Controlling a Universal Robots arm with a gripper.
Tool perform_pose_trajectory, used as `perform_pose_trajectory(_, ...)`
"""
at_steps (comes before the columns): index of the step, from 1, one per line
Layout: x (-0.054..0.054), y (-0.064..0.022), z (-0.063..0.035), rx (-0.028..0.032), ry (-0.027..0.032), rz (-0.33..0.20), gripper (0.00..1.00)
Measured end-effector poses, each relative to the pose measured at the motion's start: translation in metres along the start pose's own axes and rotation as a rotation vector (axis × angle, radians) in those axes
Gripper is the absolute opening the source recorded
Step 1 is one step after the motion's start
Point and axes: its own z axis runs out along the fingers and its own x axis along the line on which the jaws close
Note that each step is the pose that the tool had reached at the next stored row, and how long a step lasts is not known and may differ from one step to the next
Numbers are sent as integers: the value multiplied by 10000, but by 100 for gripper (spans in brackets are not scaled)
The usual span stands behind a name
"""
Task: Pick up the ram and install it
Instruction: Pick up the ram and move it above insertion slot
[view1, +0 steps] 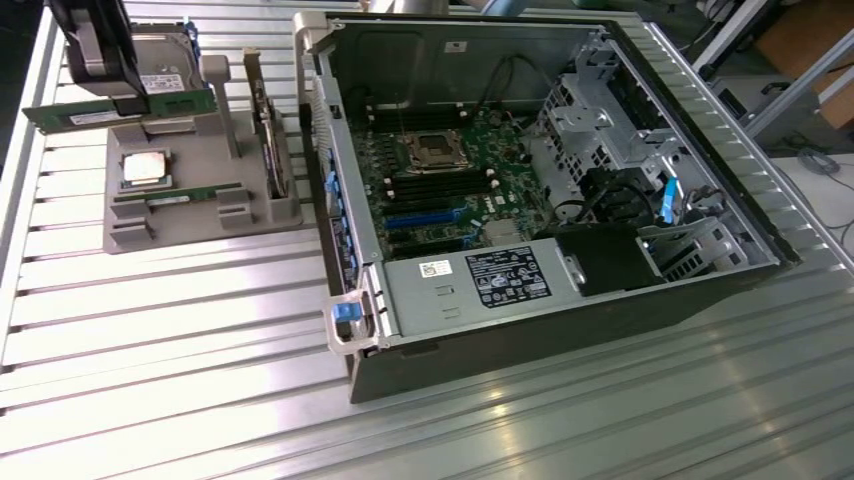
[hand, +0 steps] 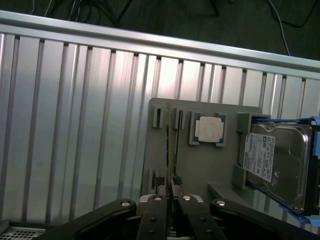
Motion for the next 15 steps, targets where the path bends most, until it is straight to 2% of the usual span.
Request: perform_pose_trajectory(15,-14,7,-175,2,-12,-1,14)
